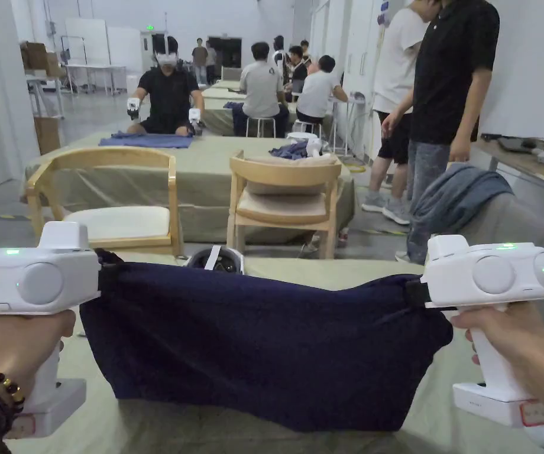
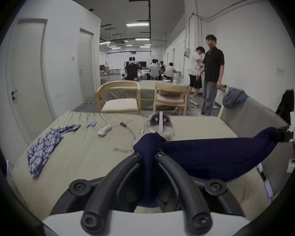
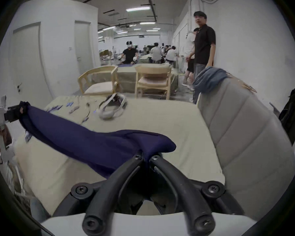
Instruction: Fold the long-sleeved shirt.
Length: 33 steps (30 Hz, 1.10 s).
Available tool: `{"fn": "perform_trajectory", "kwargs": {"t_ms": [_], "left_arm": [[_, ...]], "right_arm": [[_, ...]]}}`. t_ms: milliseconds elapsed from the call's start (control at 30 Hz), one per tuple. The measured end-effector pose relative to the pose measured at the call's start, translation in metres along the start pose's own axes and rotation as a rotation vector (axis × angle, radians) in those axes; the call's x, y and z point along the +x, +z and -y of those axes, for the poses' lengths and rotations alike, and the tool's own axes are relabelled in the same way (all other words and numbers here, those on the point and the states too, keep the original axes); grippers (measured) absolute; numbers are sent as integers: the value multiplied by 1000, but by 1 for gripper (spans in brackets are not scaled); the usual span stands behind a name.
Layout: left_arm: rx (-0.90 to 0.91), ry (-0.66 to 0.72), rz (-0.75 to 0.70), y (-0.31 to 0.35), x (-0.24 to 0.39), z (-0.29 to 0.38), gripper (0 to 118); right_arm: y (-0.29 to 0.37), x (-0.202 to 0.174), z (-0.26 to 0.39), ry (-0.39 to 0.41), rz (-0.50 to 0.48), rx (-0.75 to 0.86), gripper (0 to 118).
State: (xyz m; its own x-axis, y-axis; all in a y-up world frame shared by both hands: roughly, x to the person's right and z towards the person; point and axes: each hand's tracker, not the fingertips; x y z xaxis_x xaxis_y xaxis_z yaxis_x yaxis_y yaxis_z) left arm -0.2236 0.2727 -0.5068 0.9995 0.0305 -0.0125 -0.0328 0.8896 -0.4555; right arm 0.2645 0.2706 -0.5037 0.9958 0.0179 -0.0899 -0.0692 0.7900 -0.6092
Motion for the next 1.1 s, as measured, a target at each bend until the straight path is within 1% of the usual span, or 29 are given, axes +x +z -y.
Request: {"fn": "perform_trajectory", "kwargs": {"t_ms": [67, 167, 233, 267, 300, 367, 433, 500, 533, 600, 633, 667, 700, 733, 767, 800, 833, 867, 900, 933, 967, 1000, 1033, 1067, 1100], "left_arm": [[-37, 2, -7, 20, -11, 51, 11], [-183, -6, -4, 41, -28, 126, 11], [-287, -10, -1, 53, -36, 173, 11], [-345, -11, 1, 59, -41, 195, 11], [-400, -1, 6, 63, -45, 215, 11], [-520, -33, 23, 74, -46, 244, 11], [-562, -40, 22, 83, -50, 262, 11], [-593, -25, 20, 94, -48, 272, 11], [-602, -29, 17, 95, -48, 274, 11], [-607, -41, 35, 99, -45, 278, 11], [-609, -36, 40, 98, -45, 278, 15], [-612, -32, 52, 98, -45, 278, 28], [-610, -32, 52, 98, -45, 275, 67], [-604, -34, 54, 99, -43, 272, 96], [-588, -43, 43, 99, -43, 267, 111], [-538, -55, 39, 101, -42, 258, 105], [-436, -40, 55, 107, -44, 246, 99], [-412, -24, 81, 105, -46, 236, 93], [-394, -16, 80, 102, -46, 227, 77], [-371, 4, 87, 95, -45, 214, 51], [-340, 14, 89, 85, -41, 204, 12], [-317, 2, 104, 69, -37, 196, 4], [-293, -32, 103, 54, -31, 192, 3], [-262, -59, 79, 43, -25, 187, 3], [-281, -68, 72, 31, -16, 180, 3]], "right_arm": [[17, -7, 49, 25, -36, -48, 2], [34, -15, 122, 65, -82, -155, 2], [34, -22, 168, 112, -137, -287, 2], [30, -25, 192, 104, -143, -356, 2], [28, -28, 216, 120, -165, -418, 2], [24, -35, 257, 165, -203, -565, 2], [24, -40, 285, 218, -232, -661, 2], [22, -38, 302, 191, -273, -712, 2], [20, -43, 306, 181, -266, -748, 2], [16, -45, 313, 234, -263, -775, 2], [13, -45, 315, 234, -261, -770, 3], [16, -48, 314, 240, -256, -766, 12], [16, -48, 309, 238, -239, -752, 44], [18, -46, 304, 222, -216, -730, 75], [21, -44, 298, 205, -195, -699, 96], [24, -41, 291, 182, -190, -668, 98], [27, -39, 279, 172, -195, -620, 91], [27, -37, 266, 154, -197, -578, 79], [24, -37, 254, 135, -189, -550, 48], [20, -40, 233, 107, -194, -520, 11], [10, -42, 217, 87, -192, -477, 0], [-2, -47, 202, 90, -183, -434, 0], [-13, -51, 185, 103, -171, -387, 0], [-28, -56, 174, 127, -179, -372, 0], [-46, -64, 157, 132, -189, -366, 0]]}}
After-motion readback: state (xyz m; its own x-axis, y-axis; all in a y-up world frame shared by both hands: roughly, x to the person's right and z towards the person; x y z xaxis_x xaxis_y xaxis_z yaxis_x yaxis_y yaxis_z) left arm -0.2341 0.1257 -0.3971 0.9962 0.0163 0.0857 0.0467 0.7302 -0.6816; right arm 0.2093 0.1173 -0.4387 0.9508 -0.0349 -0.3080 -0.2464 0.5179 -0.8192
